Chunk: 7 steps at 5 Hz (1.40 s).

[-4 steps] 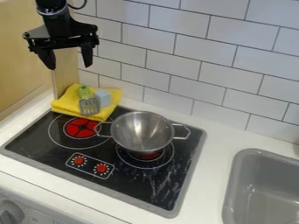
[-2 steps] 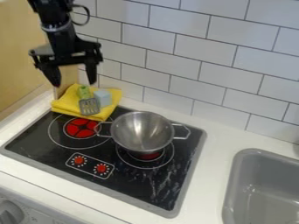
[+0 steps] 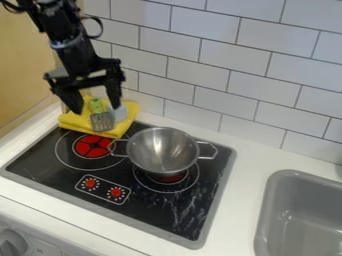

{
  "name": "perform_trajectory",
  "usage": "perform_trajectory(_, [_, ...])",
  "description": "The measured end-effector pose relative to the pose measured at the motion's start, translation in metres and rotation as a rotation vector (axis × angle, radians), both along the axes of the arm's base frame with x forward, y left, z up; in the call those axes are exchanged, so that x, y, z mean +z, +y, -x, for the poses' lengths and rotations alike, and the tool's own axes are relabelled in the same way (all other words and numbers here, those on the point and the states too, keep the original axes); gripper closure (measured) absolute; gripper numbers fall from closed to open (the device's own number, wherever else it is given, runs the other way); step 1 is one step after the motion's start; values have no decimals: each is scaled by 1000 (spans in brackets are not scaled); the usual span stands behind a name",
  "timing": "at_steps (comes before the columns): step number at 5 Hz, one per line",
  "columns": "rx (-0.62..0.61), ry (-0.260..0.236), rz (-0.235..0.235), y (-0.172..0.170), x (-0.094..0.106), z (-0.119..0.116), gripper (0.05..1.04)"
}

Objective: Move the sliver pot to the right side of the stove

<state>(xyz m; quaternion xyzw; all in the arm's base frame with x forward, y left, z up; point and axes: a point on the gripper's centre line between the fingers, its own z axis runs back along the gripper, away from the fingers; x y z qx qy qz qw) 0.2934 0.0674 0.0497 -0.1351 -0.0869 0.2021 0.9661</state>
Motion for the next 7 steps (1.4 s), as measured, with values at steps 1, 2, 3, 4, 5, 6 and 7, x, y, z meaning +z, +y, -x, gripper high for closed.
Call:
perform_trajectory(1, [-111,38,80,-17,-15,5,85])
perform_trajectory(2, [-205,59,160,-31,-27,10,85])
perform_trajectory(3, [-247,80,193,-38,-36,13,85])
perform_trajectory(4, [-253,76,200,-40,-37,12,85])
perform_trajectory(5, [-263,74,198,-44,-37,10,85])
perform_trajectory(6, [-259,68,202,-44,-37,7,138])
perform_trajectory(7, [-254,38,196,-44,-38,2,448])
